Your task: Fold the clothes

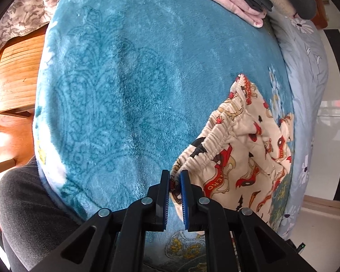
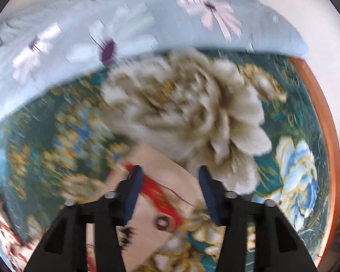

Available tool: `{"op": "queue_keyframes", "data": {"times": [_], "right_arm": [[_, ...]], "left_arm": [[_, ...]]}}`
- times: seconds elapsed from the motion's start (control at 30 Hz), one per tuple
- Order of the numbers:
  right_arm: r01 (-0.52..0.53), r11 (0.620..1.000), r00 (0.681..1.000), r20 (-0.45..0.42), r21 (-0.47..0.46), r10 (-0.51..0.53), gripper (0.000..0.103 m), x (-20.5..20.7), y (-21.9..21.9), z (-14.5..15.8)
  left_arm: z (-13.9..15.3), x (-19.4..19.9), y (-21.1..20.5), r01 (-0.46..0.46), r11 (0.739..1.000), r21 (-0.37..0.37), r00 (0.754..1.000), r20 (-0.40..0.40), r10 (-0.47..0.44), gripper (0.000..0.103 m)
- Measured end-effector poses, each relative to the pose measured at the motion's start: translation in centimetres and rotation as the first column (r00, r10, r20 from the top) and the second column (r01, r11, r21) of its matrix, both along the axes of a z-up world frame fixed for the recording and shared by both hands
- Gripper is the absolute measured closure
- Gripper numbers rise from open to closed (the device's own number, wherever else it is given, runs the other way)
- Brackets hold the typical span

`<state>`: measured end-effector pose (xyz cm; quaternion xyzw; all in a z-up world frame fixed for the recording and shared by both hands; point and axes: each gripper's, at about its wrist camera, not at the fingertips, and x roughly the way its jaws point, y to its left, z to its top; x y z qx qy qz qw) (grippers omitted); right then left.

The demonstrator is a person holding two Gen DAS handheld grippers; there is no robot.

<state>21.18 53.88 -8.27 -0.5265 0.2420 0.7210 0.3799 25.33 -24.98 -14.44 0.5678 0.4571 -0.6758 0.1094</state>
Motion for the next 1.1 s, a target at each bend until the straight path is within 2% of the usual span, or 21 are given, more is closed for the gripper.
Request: {"op": "queue_keyframes", "data": {"times": [0.07,0.13,0.17,0.2,0.3,0.43,0.5,0.6,0.73,0.77,0.8,0.83,0.87,0.9,0.97,1.1], "right_arm": [[-0.086,0.996,0.993,-0.078,-0.027,0.083,0.049,-2.5,-1.8,1.0],[-0.202,0.975,0.971,-0.152,-0.091,0.187,0.049,-5.6,-4.7,0.9],[-0.264,0.956,0.954,-0.177,-0.124,0.241,0.049,-7.2,-6.7,0.7],[-0.326,0.933,0.936,-0.195,-0.153,0.294,0.049,-8.9,-8.8,0.3],[-0.479,0.844,0.872,-0.249,-0.243,0.423,0.049,-13.9,-15.3,-1.1],[-0.576,0.722,0.817,-0.318,-0.385,0.482,0.049,-19.4,-23.7,-3.5],[-0.594,0.689,0.804,-0.317,-0.415,0.503,0.049,-21.6,-26.5,-5.1],[-0.606,0.67,0.794,-0.282,-0.428,0.539,0.049,-23.9,-29.6,-6.8],[-0.579,0.685,0.813,-0.25,-0.442,0.526,0.049,-24.2,-30.9,-8.0],[-0.569,0.688,0.821,-0.254,-0.45,0.512,0.057,-24.0,-30.8,-8.1],[-0.562,0.691,0.826,-0.255,-0.454,0.503,0.078,-23.9,-30.7,-8.2],[-0.554,0.694,0.831,-0.253,-0.459,0.496,0.087,-23.6,-30.6,-8.2],[-0.547,0.697,0.836,-0.251,-0.463,0.489,0.091,-23.4,-30.6,-8.1],[-0.56,0.69,0.827,-0.269,-0.458,0.494,0.093,-23.2,-30.8,-7.6],[-0.608,0.67,0.794,-0.311,-0.425,0.523,0.094,-22.8,-31.6,-5.9],[-0.767,0.54,0.641,-0.413,-0.346,0.646,0.094,-21.8,-36.6,-1.3]], "left_arm": [[0.5,0.0,-0.5,-0.014,1.0,0.001,1.0,-0.015,0.014,0.09],[1.4,0.1,-1.3,-0.031,0.999,-0.011,0.999,-0.031,0.031,0.085],[1.7,0.1,-1.7,-0.042,0.999,-0.017,0.998,-0.039,0.042,0.078],[2.0,0.1,-1.9,-0.053,0.998,-0.019,0.998,-0.048,0.052,0.072],[2.5,-0.4,-2.1,-0.065,0.998,-0.02,0.996,-0.067,0.064,0.069],[2.3,-2.5,-1.4,-0.028,0.999,-0.017,0.997,-0.069,0.027,0.067],[2.7,-4.1,-0.2,0.009,1.0,-0.018,0.996,-0.084,-0.011,0.067],[3.6,-6.1,0.9,0.067,0.997,-0.024,0.989,-0.131,-0.07,0.067],[4.3,-8.9,2.3,0.136,0.99,-0.047,0.973,-0.184,-0.142,0.067],[4.0,-9.7,2.6,0.147,0.988,-0.048,0.972,-0.18,-0.153,0.067],[3.5,-10.2,2.9,0.152,0.987,-0.047,0.974,-0.165,-0.158,0.067],[2.9,-10.7,3.1,0.157,0.987,-0.046,0.975,-0.149,-0.162,0.067],[2.5,-10.9,3.2,0.16,0.986,-0.045,0.978,-0.131,-0.165,0.067],[1.8,-10.9,3.4,0.165,0.985,-0.04,0.979,-0.115,-0.168,0.067],[1.0,-10.7,3.8,0.169,0.985,-0.03,0.981,-0.096,-0.171,0.067],[0.1,-10.0,3.8,0.159,0.987,-0.003,0.983,-0.088,-0.158,0.067]]}}
